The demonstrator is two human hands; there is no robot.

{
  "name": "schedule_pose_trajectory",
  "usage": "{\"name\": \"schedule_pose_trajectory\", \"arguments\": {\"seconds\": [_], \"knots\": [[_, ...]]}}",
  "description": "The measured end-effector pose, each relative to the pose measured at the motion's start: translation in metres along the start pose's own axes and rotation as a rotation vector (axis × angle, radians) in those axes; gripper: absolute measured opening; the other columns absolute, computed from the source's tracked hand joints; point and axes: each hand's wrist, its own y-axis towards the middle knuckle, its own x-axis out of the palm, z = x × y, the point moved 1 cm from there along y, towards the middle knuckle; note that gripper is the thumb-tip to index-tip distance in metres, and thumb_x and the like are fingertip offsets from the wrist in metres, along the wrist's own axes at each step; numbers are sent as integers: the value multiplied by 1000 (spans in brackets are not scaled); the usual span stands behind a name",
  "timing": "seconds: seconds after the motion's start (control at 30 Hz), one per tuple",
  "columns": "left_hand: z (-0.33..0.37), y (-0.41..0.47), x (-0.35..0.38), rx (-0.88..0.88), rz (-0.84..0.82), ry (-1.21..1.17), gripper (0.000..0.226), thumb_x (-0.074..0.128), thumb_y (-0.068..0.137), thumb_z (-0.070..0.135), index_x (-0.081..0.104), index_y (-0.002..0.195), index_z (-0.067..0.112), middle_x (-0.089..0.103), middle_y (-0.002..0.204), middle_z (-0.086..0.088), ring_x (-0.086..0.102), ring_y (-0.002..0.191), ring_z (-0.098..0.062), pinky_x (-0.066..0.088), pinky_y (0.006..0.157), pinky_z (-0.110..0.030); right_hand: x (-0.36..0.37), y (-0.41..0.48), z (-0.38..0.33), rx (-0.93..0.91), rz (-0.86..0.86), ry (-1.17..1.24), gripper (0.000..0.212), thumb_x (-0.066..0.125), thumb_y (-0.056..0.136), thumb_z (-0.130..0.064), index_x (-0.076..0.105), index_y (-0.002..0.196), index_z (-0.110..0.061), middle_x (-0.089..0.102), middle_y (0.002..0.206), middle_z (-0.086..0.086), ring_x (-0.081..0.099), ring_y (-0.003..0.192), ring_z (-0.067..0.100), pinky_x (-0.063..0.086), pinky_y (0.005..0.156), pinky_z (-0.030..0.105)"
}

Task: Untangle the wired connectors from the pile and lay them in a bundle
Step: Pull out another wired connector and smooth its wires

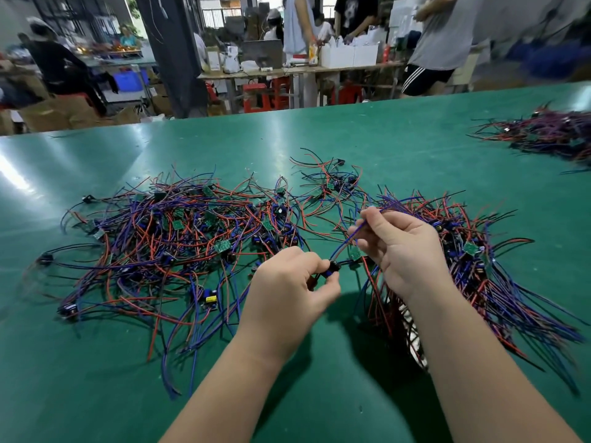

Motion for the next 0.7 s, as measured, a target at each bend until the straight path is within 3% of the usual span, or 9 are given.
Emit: {"name": "schedule_pose_trajectory", "arguments": {"seconds": [0.13,0.27,0.4,0.5,0.57,0.7], "knots": [[-9,1,1,-40,-62,-32,10,80,68,13,71,70,8,59,61,-3,51,52,-18,42,54,-28,-5,2,-3,5,42,7,17,66,84,-7,64,68,-11,67,58,3,68,56,14,46,42,15],[-10,0,3,-16,-121,-91,12,77,69,17,70,69,7,61,62,-5,55,55,-21,45,56,-31,-8,3,-2,-112,136,-96,21,67,85,-8,59,67,-10,61,50,1,64,45,14,40,35,16],[-15,-3,1,-13,-185,-105,13,77,69,21,71,68,9,62,63,-3,56,56,-19,45,56,-28,-9,4,0,-165,130,-142,16,67,85,-2,63,70,-5,62,52,0,66,51,16,49,44,19],[-23,-4,0,-59,-236,-111,11,82,69,15,73,71,9,61,65,5,54,56,-10,43,58,-18,-15,6,-6,-216,166,-145,12,68,82,3,65,74,-5,65,54,0,67,53,15,51,47,20],[-27,-3,0,-83,-241,-128,11,83,69,13,73,71,8,57,64,11,50,54,-2,39,58,-10,-17,6,-8,-276,186,-187,15,69,83,-3,62,70,-6,63,51,1,66,49,17,49,43,21],[-28,-5,1,-124,-251,-183,10,82,69,15,74,72,12,60,63,11,48,52,1,37,55,-10,-18,6,-8,-267,238,-229,32,62,92,-19,56,64,-5,54,43,3,60,40,23,46,36,23]]}}
